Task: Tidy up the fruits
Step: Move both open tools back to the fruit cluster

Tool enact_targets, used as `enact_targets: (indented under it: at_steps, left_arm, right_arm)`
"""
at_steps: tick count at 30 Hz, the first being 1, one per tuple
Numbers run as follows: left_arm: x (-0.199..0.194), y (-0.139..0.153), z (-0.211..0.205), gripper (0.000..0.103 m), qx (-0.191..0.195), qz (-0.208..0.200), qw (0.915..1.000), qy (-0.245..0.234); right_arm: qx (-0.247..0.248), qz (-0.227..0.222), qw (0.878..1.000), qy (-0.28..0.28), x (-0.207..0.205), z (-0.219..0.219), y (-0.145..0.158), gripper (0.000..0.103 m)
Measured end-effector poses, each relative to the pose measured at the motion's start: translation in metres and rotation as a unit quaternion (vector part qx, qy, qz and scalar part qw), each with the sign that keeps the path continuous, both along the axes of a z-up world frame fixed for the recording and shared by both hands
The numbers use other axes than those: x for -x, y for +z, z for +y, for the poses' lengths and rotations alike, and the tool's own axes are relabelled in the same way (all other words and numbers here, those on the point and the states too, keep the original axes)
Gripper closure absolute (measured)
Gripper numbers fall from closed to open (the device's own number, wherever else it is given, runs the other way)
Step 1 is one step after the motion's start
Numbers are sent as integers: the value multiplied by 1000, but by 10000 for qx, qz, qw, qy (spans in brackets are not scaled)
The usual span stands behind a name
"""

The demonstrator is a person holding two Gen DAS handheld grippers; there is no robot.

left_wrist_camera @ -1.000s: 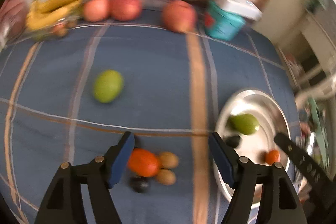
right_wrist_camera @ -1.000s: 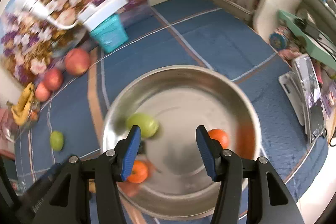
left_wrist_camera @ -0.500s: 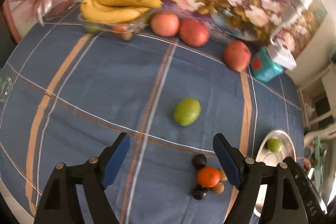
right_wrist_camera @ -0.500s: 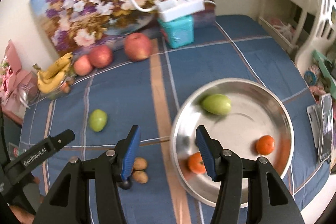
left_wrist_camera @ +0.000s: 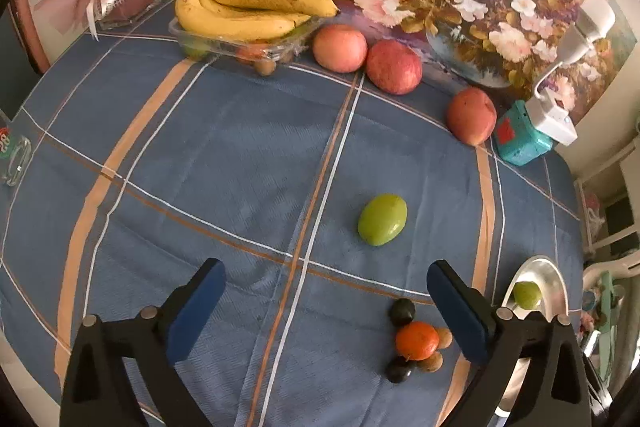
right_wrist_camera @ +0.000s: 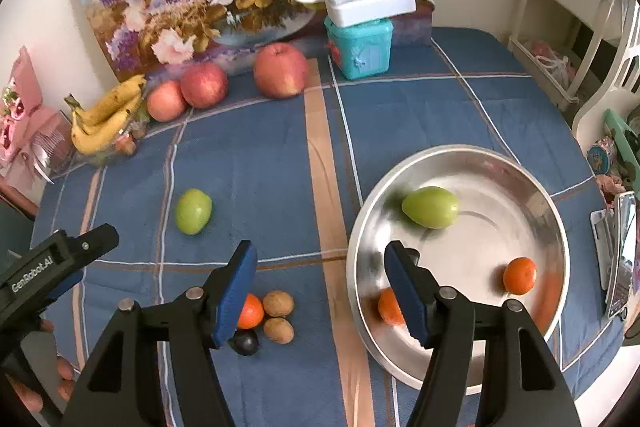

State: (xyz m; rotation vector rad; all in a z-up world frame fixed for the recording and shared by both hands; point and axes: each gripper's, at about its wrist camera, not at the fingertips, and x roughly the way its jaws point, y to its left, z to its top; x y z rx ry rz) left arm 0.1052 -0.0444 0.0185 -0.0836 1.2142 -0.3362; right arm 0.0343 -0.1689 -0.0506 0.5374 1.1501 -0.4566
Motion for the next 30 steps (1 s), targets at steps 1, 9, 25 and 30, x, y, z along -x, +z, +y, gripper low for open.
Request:
enact_targets:
  at_steps: [1,9,25,30]
  left_arm:
    - [0,-2,-1,0,2,17,10000,-6]
    - [0,-31,-12,0,-246,323,9991,-146]
    - [22,-70,-53,0,-201,706,9955,-597]
    - [36,-73,-75,0,-323,565,9931,-974]
  right_arm:
    - [-3,55,10000,-1,-1,1,-3,34]
    - [-55,449,9990,62,-3,3,-24,9]
    - [94,733,9968,-297,19,-19,-44,6]
    - [35,677,9961,-560,29,-34,-45,6]
